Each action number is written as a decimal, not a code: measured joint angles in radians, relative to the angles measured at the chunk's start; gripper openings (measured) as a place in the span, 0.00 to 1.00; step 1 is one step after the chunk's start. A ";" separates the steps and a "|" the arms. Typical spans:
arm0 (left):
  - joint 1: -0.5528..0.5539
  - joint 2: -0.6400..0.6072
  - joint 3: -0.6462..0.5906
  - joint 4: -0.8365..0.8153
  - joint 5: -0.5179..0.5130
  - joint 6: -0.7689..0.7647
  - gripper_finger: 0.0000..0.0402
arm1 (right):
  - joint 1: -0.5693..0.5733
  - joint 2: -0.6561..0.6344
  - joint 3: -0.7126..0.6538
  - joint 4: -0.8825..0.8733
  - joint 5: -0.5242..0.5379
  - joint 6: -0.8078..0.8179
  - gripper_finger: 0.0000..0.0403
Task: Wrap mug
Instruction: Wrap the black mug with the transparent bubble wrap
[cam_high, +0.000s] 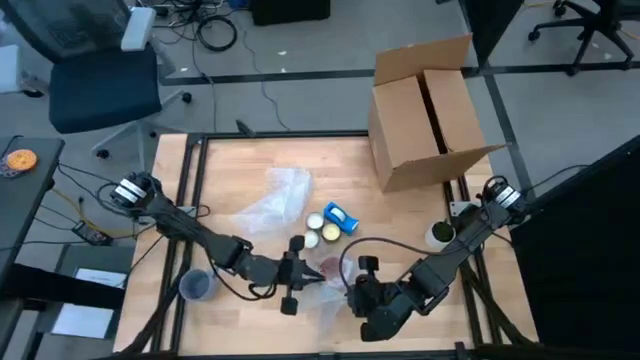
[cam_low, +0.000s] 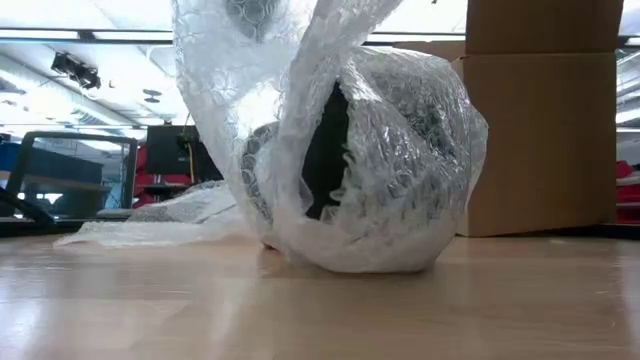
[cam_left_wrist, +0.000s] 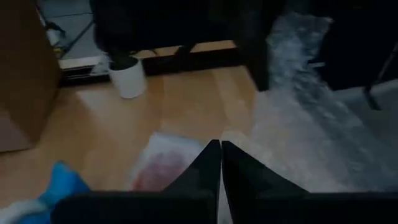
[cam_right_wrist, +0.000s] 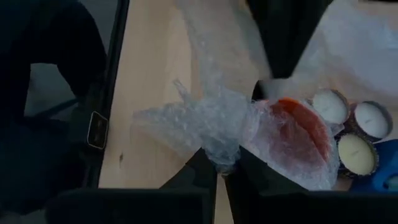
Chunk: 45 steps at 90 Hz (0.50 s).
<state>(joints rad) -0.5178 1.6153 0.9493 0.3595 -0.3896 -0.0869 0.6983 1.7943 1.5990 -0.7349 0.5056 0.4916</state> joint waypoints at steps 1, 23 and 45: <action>0.000 0.002 0.000 0.002 0.000 0.000 0.00 | 0.000 0.000 0.000 0.000 0.000 -0.003 0.00; 0.000 0.029 0.000 0.052 0.002 -0.003 0.00 | 0.000 0.000 0.000 0.000 0.019 -0.054 0.09; 0.001 0.029 0.000 0.082 0.002 0.001 0.00 | 0.021 -0.008 0.051 0.040 -0.003 -0.063 0.25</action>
<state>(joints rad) -0.5171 1.6440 0.9493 0.4416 -0.3878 -0.0856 0.7198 1.7866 1.6499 -0.6954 0.5027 0.4287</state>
